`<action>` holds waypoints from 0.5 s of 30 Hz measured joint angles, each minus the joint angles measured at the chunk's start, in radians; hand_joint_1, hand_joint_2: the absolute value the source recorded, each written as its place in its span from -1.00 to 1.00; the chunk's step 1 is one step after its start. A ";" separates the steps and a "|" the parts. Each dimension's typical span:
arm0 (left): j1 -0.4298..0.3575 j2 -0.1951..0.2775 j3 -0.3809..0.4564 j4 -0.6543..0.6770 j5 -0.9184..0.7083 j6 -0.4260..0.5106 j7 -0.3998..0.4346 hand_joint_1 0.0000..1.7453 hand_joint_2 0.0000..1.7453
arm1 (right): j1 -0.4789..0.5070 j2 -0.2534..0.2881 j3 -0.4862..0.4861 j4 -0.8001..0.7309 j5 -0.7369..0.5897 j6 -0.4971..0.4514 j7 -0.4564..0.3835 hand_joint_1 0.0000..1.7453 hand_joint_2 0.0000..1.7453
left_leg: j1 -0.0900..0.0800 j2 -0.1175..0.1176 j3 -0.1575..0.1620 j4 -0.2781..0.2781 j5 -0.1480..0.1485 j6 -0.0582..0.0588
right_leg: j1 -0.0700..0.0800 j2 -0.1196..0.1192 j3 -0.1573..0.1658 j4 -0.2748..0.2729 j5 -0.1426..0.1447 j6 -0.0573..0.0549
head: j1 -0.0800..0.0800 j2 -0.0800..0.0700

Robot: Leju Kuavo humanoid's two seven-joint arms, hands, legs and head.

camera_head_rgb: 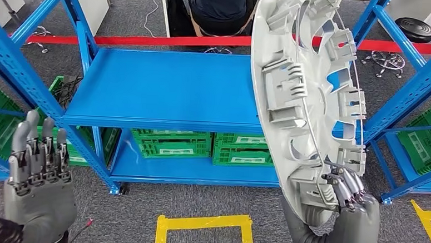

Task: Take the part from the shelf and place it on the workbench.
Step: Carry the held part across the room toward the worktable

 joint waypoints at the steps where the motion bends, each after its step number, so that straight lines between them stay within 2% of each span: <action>1: 0.000 -0.001 -0.002 0.001 0.000 0.000 0.000 -1.00 -1.00 | 0.001 -0.001 0.000 0.000 -0.001 0.000 0.000 1.00 1.00 | -0.001 0.000 -0.010 0.003 0.005 0.000 | 0.000 0.000 -0.009 0.048 -0.020 0.002 | 0.004 0.000; 2: 0.000 -0.001 -0.003 0.002 0.000 0.000 0.001 -1.00 -1.00 | 0.002 -0.003 -0.001 -0.001 -0.002 -0.001 0.001 1.00 1.00 | -0.001 0.000 -0.021 0.007 0.010 -0.001 | 0.000 0.000 -0.004 0.066 -0.025 0.002 | 0.007 0.000; 3: 0.000 -0.002 -0.004 0.003 -0.001 0.001 0.001 -1.00 -1.00 | 0.003 -0.004 -0.003 -0.001 -0.004 -0.001 0.001 1.00 1.00 | -0.001 0.000 -0.032 0.012 0.014 -0.003 | 0.000 0.000 0.020 0.041 -0.012 0.002 | 0.010 0.000; 5: -0.002 -0.004 -0.009 0.005 -0.006 0.001 0.002 -1.00 -1.00 | 0.005 -0.008 -0.007 -0.004 -0.009 -0.003 0.003 1.00 1.00 | -0.001 0.000 -0.050 0.025 0.019 -0.008 | 0.000 0.000 0.104 -0.091 0.031 -0.003 | 0.018 0.000; 6: -0.003 -0.006 -0.011 0.005 -0.010 0.001 0.002 -1.00 -1.00 | 0.005 -0.011 -0.010 -0.006 -0.012 -0.005 0.004 1.00 1.00 | -0.003 0.000 -0.058 0.032 0.022 -0.011 | 0.001 0.000 0.139 -0.154 0.043 -0.006 | 0.022 0.000; 7: -0.005 -0.008 -0.014 0.006 -0.014 0.001 0.004 -1.00 -1.00 | 0.007 -0.013 -0.013 -0.008 -0.015 -0.006 0.005 1.00 1.00 | -0.005 0.000 -0.065 0.038 0.025 -0.016 | 0.002 0.000 0.161 -0.194 0.048 -0.012 | 0.024 0.000; 10: -0.012 -0.012 -0.022 0.008 -0.022 0.004 0.010 -1.00 -1.00 | 0.014 -0.018 -0.023 -0.012 -0.023 -0.012 0.007 1.00 1.00 | -0.005 0.000 -0.080 0.041 0.043 -0.034 | 0.007 0.001 0.162 -0.207 0.058 -0.030 | 0.024 0.000; 11: -0.014 -0.012 -0.024 0.009 -0.025 0.005 0.011 -1.00 -1.00 | 0.016 -0.020 -0.025 -0.012 -0.027 -0.014 0.007 1.00 1.00 | -0.004 -0.001 -0.087 0.044 0.040 -0.040 | 0.005 0.000 0.158 -0.210 0.066 -0.036 | 0.023 0.000; 12: -0.015 -0.013 -0.026 0.010 -0.029 0.006 0.013 -1.00 -1.00 | 0.017 -0.021 -0.028 -0.013 -0.030 -0.015 0.008 1.00 1.00 | -0.004 -0.002 -0.098 0.062 0.021 -0.046 | 0.003 -0.001 0.153 -0.212 0.075 -0.042 | 0.019 0.000; 13: -0.017 -0.014 -0.029 0.010 -0.032 0.007 0.014 -1.00 -1.00 | 0.018 -0.023 -0.030 -0.015 -0.033 -0.016 0.008 1.00 1.00 | -0.002 -0.003 -0.115 0.101 -0.013 -0.051 | 0.000 -0.002 0.145 -0.215 0.084 -0.048 | 0.013 0.000; 15: -0.019 -0.016 -0.034 0.013 -0.036 0.008 0.017 -1.00 -1.00 | 0.020 -0.026 -0.035 -0.017 -0.037 -0.017 0.008 1.00 1.00 | 0.003 -0.004 -0.157 0.227 -0.101 -0.060 | 0.001 -0.002 0.125 -0.215 0.101 -0.055 | -0.001 0.000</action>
